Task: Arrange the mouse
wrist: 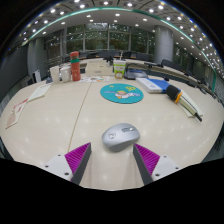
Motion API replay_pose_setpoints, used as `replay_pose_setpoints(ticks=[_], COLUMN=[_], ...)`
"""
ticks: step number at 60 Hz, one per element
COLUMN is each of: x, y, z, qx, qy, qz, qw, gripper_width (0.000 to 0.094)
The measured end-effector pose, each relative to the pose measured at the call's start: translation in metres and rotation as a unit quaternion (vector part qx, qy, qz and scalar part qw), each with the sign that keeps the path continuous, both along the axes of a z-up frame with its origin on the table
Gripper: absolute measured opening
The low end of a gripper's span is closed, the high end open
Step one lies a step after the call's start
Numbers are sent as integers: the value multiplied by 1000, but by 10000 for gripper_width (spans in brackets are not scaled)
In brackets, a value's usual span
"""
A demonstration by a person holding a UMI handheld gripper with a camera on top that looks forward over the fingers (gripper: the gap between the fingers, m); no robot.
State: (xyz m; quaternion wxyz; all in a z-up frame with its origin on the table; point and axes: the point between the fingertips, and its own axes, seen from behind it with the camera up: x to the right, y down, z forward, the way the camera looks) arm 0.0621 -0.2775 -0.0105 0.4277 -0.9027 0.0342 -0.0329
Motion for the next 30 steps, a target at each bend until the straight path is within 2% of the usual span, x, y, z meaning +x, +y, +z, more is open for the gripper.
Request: replay_pose_setpoints(ticks=[18,21,29,30], x=[7,8,18,17], y=[56,63,73,74], z=[-2,-2,-3,-3], qx=[8,9,10,11], qy=[22,19,3,3], qz=[8,9,3,3], qw=[1000,1000,1000,1000], gripper_width=[828,783,533,529])
